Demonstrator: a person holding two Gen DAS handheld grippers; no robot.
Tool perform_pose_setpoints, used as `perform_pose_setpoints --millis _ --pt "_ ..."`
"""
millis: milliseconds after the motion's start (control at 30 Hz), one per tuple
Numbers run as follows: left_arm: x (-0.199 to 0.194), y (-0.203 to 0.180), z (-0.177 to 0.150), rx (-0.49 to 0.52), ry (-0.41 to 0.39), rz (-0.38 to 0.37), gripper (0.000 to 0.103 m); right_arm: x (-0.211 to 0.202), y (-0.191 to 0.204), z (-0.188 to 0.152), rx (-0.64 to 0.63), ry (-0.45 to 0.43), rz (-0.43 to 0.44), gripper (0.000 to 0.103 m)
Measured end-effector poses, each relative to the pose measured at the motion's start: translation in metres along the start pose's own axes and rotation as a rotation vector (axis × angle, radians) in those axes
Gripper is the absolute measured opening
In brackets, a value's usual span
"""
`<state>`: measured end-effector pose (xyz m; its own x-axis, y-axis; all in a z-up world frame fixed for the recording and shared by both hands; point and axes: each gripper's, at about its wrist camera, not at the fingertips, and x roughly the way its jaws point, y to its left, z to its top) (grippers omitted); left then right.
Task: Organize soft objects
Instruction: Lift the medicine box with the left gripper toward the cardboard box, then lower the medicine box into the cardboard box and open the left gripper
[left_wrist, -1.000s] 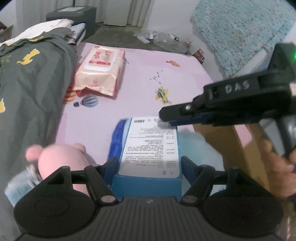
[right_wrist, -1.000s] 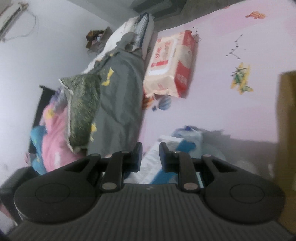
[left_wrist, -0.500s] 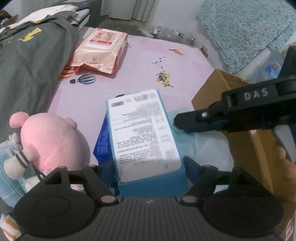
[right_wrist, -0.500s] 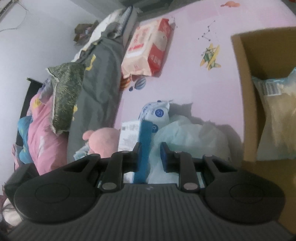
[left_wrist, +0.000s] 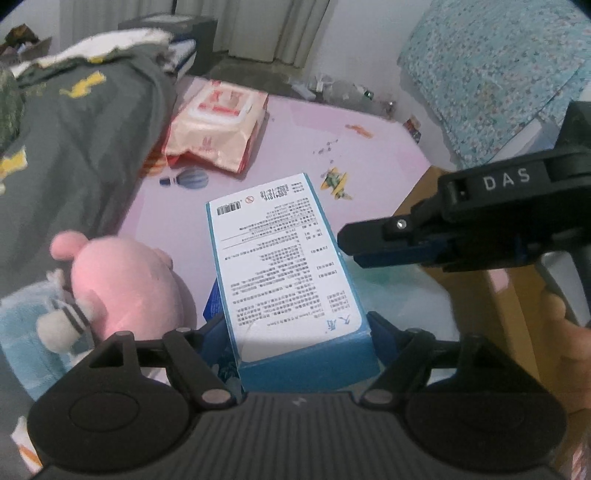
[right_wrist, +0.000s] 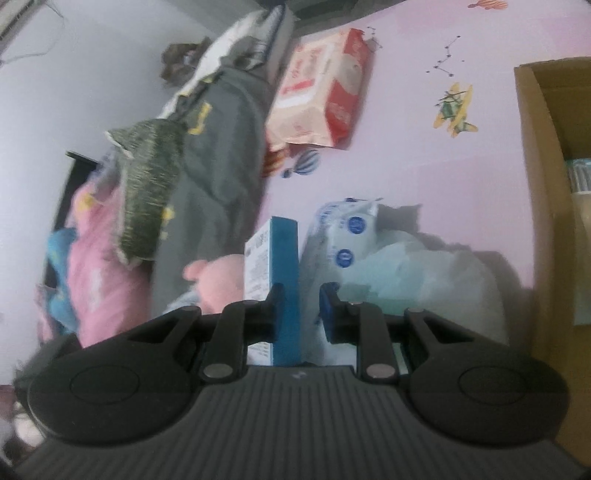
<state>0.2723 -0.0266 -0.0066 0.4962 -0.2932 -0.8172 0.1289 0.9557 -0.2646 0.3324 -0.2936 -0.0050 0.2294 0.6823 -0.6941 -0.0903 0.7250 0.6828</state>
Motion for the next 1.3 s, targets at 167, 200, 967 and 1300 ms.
perform_pose_setpoints --millis 167,200,967,1300 --pt "-0.022 -0.032 0.011 0.051 -0.037 -0.022 0.079 -0.037 0.004 -0.007 -0.012 -0.044 0.047 0.021" --pt "-0.025 -0.044 0.014 0.070 -0.045 -0.031 0.079 -0.050 0.002 -0.008 -0.011 -0.062 0.057 0.021" --pt "0.094 -0.263 0.026 0.237 0.139 -0.265 0.086 -0.284 -0.202 -0.038 0.268 -0.458 -0.262 0.022" --pt "0.025 -0.200 0.028 0.279 0.044 -0.186 0.087 -0.265 -0.189 -0.079 0.218 -0.328 -0.187 0.031"
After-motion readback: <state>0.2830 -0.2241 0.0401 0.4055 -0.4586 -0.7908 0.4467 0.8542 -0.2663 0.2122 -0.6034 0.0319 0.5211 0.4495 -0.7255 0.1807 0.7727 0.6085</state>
